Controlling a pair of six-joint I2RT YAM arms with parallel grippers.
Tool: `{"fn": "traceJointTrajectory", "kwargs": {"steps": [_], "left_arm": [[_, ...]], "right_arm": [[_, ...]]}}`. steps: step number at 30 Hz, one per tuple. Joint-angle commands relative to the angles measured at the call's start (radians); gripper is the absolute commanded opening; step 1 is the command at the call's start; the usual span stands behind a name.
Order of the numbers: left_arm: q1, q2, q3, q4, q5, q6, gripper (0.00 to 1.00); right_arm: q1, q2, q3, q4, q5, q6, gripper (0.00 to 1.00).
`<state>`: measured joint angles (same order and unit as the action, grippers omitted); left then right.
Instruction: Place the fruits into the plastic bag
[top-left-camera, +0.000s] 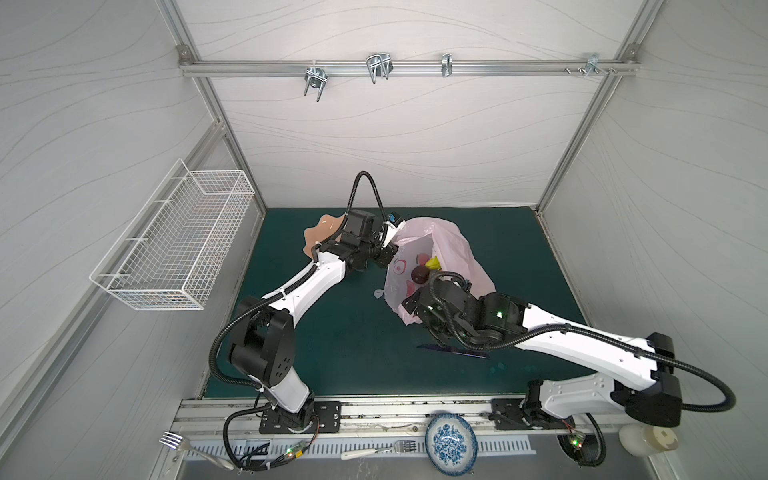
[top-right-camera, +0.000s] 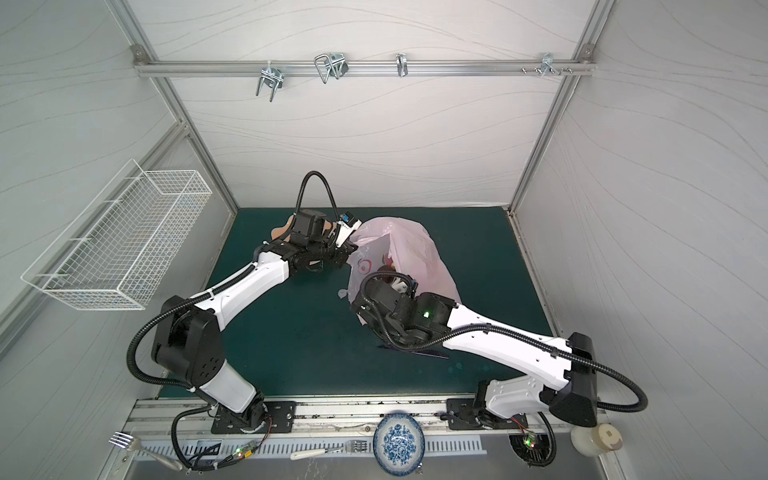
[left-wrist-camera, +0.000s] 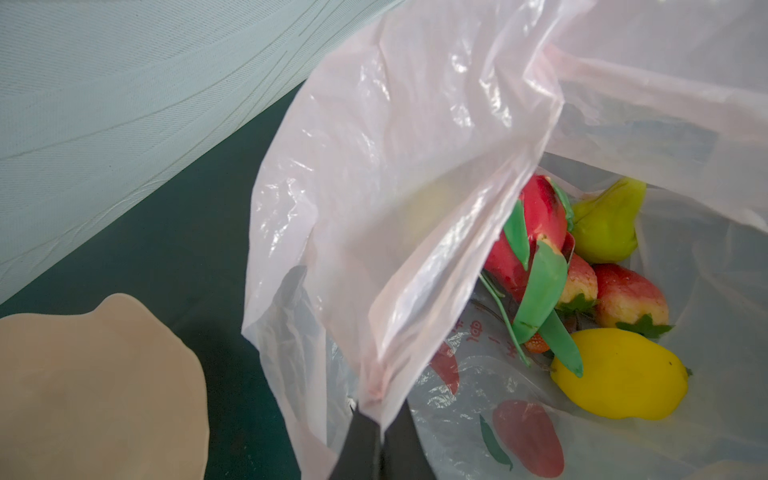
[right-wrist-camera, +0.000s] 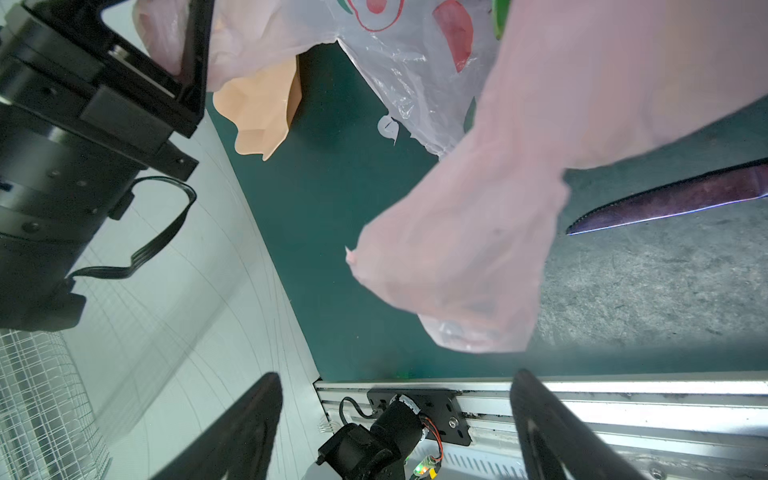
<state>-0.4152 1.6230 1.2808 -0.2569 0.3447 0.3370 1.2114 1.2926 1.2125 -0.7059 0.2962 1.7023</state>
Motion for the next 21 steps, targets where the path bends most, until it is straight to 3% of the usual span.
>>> {"fn": "traceJointTrajectory", "kwargs": {"steps": [1,16,18,21], "left_arm": [[-0.005,-0.030,0.017,0.010,0.012,0.003,0.00],[-0.005,-0.063,-0.011,0.001,0.017,0.003,0.00],[-0.005,-0.066,-0.012,0.001,0.017,0.001,0.00],[-0.005,-0.066,-0.010,0.001,0.017,0.000,0.00]], "right_arm": [[0.007,0.029,-0.035,-0.004,0.005,0.082,0.88],[-0.079,0.157,-0.018,0.091,0.013,0.041,0.85],[-0.085,0.175,-0.020,0.079,0.008,0.046,0.80],[-0.091,0.189,-0.044,0.098,-0.006,0.063,0.58]]}}
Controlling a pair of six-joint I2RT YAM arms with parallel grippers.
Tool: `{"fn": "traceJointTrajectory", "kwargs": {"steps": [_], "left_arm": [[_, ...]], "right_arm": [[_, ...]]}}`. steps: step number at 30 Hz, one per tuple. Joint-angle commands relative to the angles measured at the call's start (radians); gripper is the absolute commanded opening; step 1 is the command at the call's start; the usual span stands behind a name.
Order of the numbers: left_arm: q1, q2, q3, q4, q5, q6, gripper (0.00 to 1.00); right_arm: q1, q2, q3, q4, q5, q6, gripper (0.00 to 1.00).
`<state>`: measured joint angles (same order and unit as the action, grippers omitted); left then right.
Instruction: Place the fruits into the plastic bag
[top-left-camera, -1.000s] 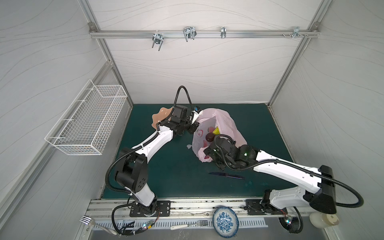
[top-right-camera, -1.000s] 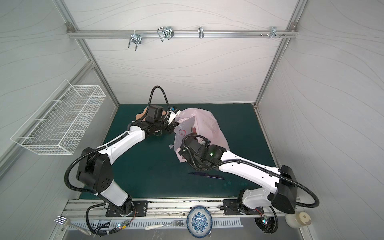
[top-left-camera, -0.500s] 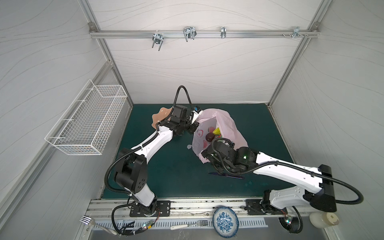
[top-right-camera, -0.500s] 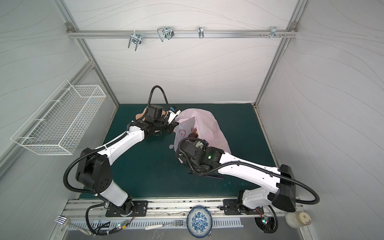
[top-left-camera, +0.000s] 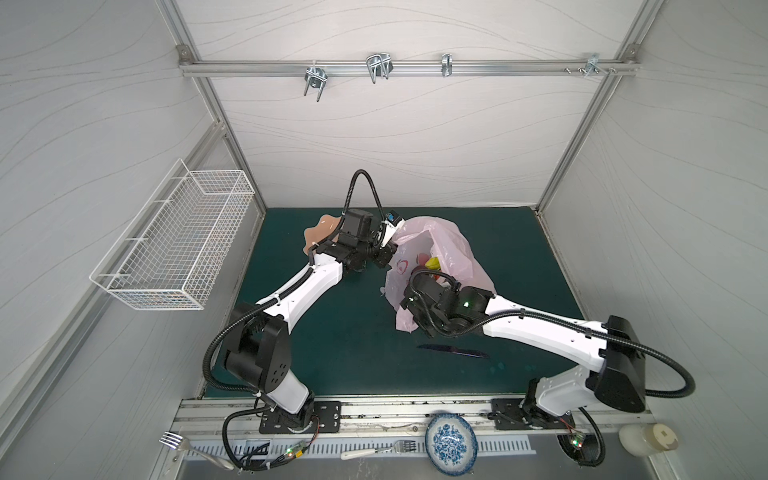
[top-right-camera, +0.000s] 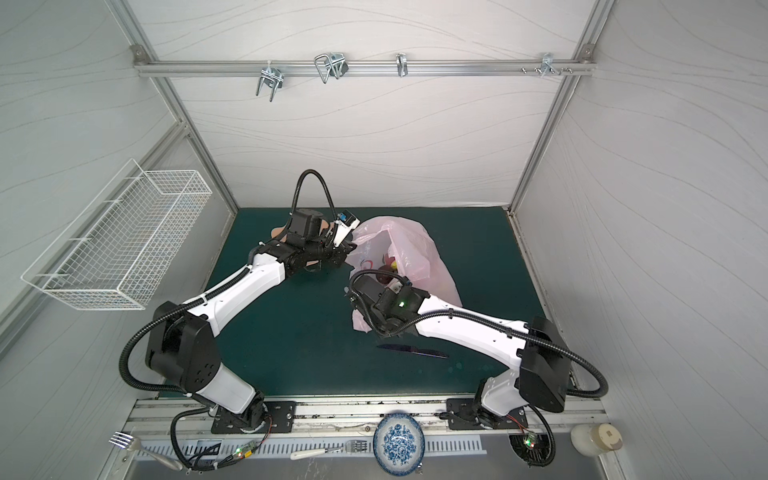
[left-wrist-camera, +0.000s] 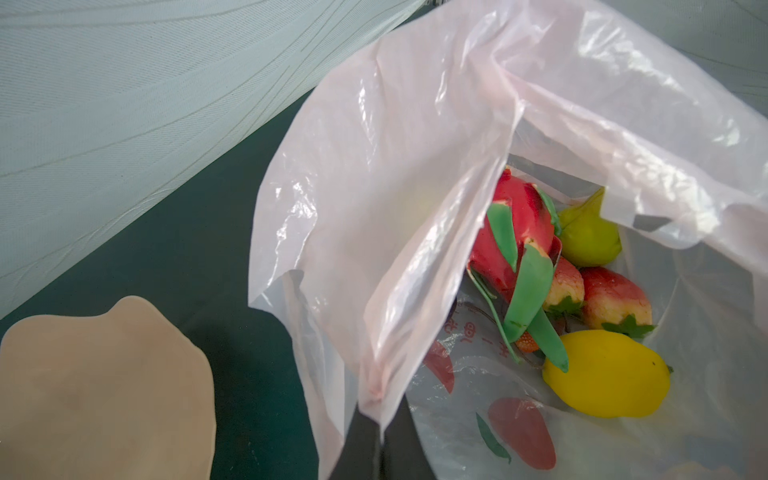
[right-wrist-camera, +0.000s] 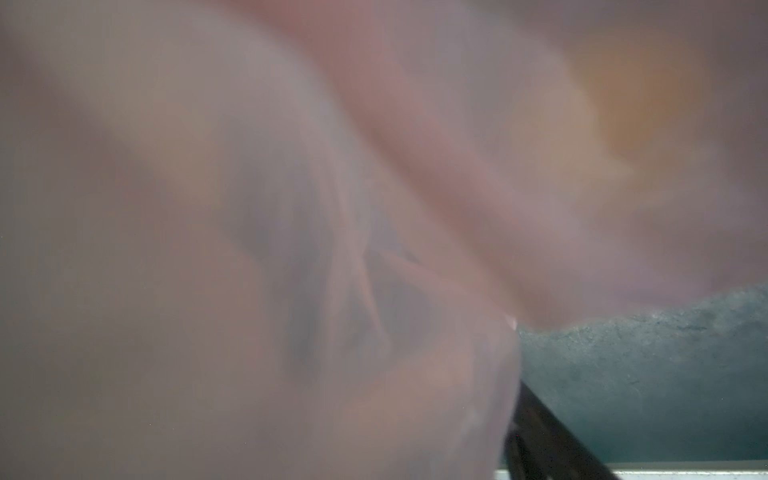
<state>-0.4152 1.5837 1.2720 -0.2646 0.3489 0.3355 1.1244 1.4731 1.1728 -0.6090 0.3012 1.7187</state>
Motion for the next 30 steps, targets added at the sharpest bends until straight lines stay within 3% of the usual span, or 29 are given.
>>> {"fn": "traceJointTrajectory", "kwargs": {"steps": [1,3,7,17,26,30], "left_arm": [[-0.005,-0.027,0.001,0.006,0.012,0.001,0.00],[-0.005,-0.027,0.004,-0.001,-0.001,-0.005,0.00],[0.002,-0.018,0.068,-0.080,-0.028,-0.032,0.00],[0.062,0.097,0.482,-0.444,0.002,-0.153,0.00],[0.142,0.240,1.026,-0.676,-0.022,-0.322,0.00],[0.159,0.232,1.065,-0.626,-0.010,-0.402,0.00]], "right_arm": [[-0.006,0.008,-0.009,0.012,-0.017,0.046,0.48],[-0.007,-0.007,-0.007,0.013,-0.019,0.033,0.26],[-0.021,-0.073,0.029,-0.013,-0.021,-0.056,0.00],[-0.200,-0.276,0.031,0.025,-0.200,-0.181,0.00],[-0.575,-0.303,0.236,0.011,-0.539,-0.334,0.00],[-0.744,-0.294,0.262,0.028,-0.677,-0.340,0.00]]}}
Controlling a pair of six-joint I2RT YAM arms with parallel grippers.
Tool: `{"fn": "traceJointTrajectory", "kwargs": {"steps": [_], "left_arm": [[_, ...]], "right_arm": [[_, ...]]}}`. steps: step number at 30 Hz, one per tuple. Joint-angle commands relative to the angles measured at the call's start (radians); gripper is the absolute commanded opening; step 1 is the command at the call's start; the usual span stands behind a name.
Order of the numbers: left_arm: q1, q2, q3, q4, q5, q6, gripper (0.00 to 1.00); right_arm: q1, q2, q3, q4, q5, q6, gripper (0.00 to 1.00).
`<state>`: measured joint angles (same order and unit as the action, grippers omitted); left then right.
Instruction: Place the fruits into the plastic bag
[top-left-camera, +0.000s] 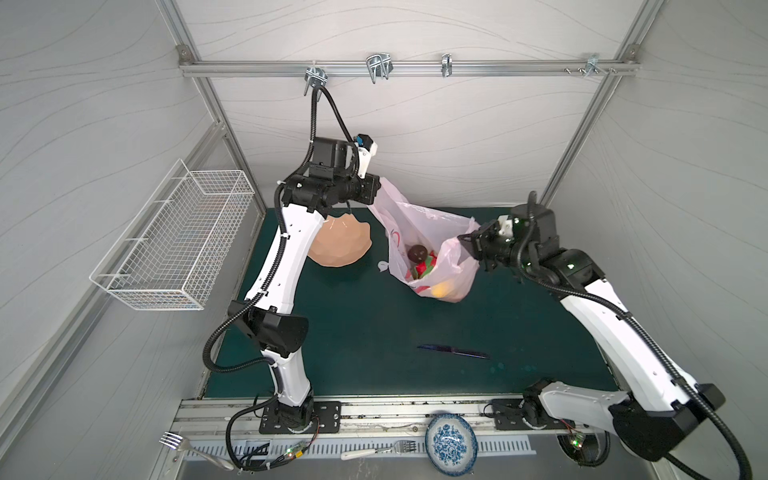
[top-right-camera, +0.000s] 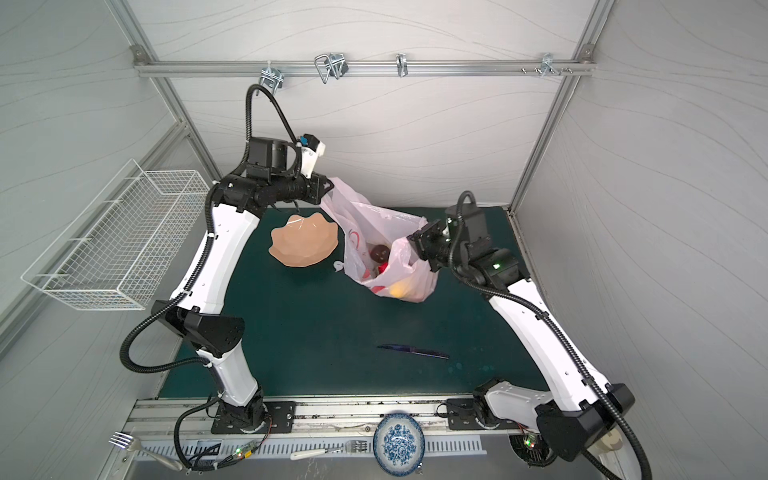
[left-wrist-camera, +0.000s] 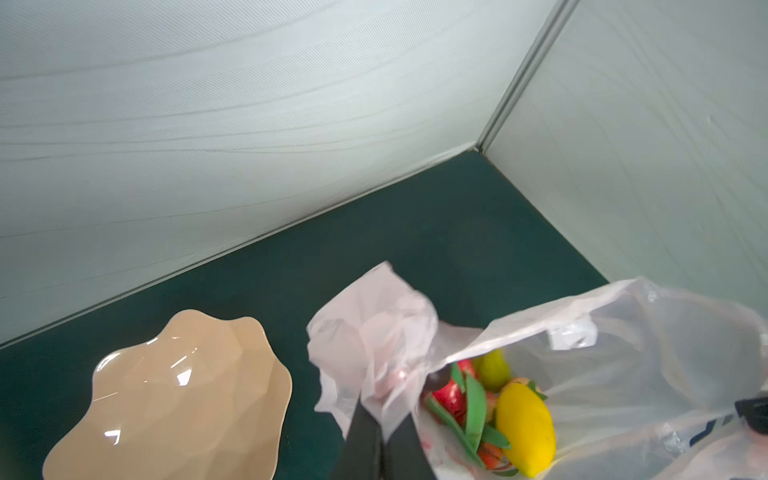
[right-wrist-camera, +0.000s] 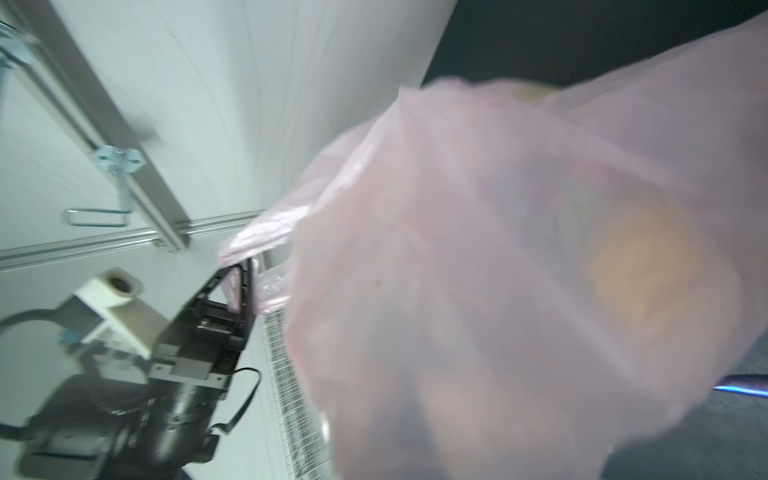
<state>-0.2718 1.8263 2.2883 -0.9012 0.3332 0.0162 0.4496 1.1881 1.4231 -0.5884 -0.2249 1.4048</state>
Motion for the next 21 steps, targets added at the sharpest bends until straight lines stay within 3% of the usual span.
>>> {"fn": "traceJointTrajectory", "kwargs": {"steps": [1,8,21], "left_arm": [[0.015,-0.008,0.053,0.013,0.007,-0.095,0.00],[0.014,0.022,0.095,-0.041,-0.026,-0.090,0.00],[0.014,-0.064,-0.017,0.010,0.027,-0.095,0.00]], "right_arm": [[-0.101,-0.007,0.008,0.010,-0.176,-0.016,0.00],[-0.167,0.033,-0.020,0.091,-0.304,0.006,0.00],[-0.222,0.064,0.107,0.096,-0.342,0.002,0.00]]}}
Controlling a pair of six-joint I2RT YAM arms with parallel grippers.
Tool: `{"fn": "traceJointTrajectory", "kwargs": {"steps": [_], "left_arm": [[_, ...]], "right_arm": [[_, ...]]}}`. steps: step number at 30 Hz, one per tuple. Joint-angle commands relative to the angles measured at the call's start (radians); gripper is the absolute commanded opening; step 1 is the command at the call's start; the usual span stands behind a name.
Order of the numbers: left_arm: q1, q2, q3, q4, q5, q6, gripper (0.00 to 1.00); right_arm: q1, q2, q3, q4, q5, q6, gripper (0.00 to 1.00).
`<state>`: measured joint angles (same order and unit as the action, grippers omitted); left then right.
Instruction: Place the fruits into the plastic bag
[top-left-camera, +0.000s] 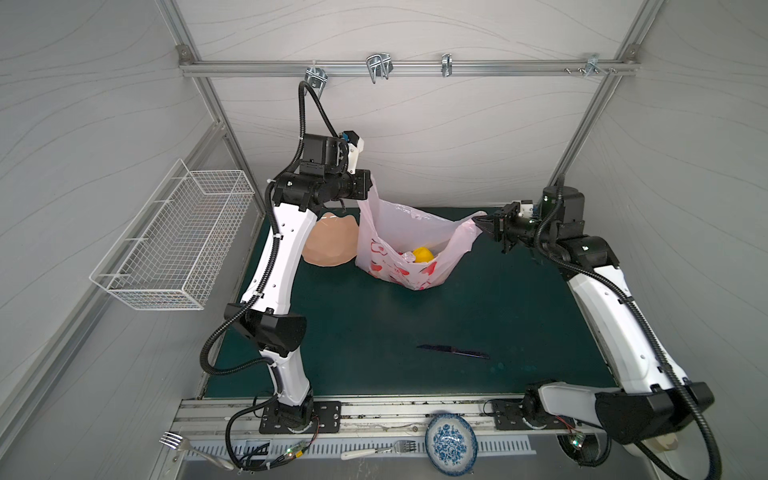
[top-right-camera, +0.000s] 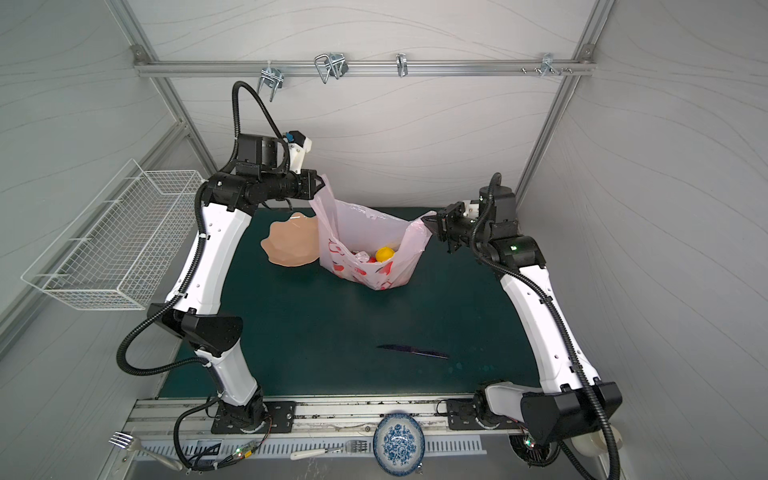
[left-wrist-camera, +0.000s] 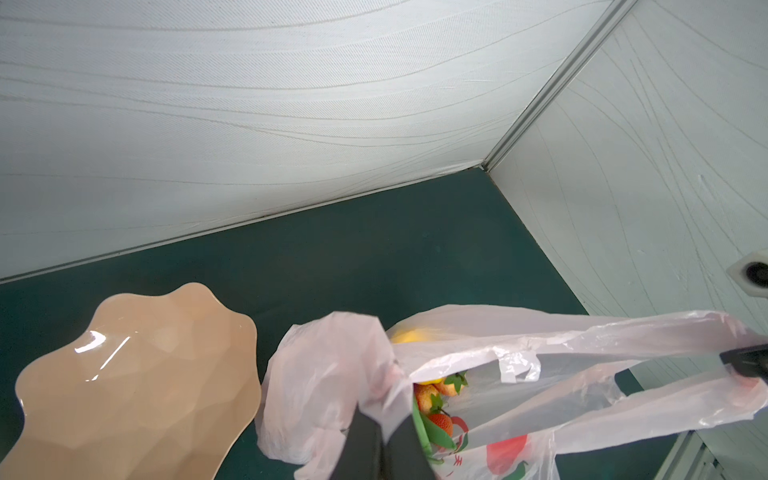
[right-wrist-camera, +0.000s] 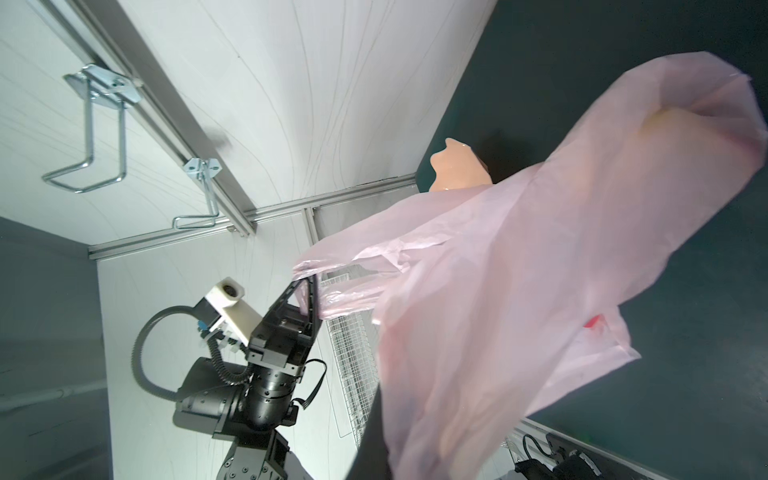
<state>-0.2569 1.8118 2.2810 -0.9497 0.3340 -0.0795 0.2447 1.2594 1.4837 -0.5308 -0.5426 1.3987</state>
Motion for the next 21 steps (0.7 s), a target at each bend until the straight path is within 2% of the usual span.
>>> {"fn": "traceJointTrajectory", "kwargs": {"steps": [1,7,11,12,14,17,19,21], "left_arm": [[-0.001,-0.056,-0.032,0.064,0.022,0.006,0.00],[-0.001,-0.073,-0.134,0.058,-0.008,0.034,0.00],[-0.001,-0.115,-0.197,0.116,0.074,0.023,0.00],[-0.001,-0.135,-0.226,0.149,0.100,0.008,0.00],[-0.001,-0.182,-0.298,0.231,0.149,-0.031,0.02],[-0.001,-0.257,-0.412,0.373,0.180,-0.096,0.28],[-0.001,-0.305,-0.483,0.430,0.164,-0.128,0.52],[0.001,-0.339,-0.511,0.443,0.130,-0.152,0.67]], "right_arm": [[-0.023,-0.003,0.046,0.031,-0.029,-0.005,0.00],[-0.035,-0.038,-0.119,0.071,-0.038,-0.005,0.00],[-0.060,-0.074,-0.191,0.088,-0.027,-0.012,0.00],[-0.070,-0.073,-0.184,0.073,-0.029,-0.025,0.01],[-0.087,-0.071,-0.164,0.060,-0.043,-0.046,0.12],[-0.102,-0.059,-0.119,0.043,-0.060,-0.078,0.30],[-0.107,-0.051,-0.086,0.018,-0.066,-0.109,0.45],[-0.113,-0.047,-0.069,-0.004,-0.072,-0.146,0.56]]}}
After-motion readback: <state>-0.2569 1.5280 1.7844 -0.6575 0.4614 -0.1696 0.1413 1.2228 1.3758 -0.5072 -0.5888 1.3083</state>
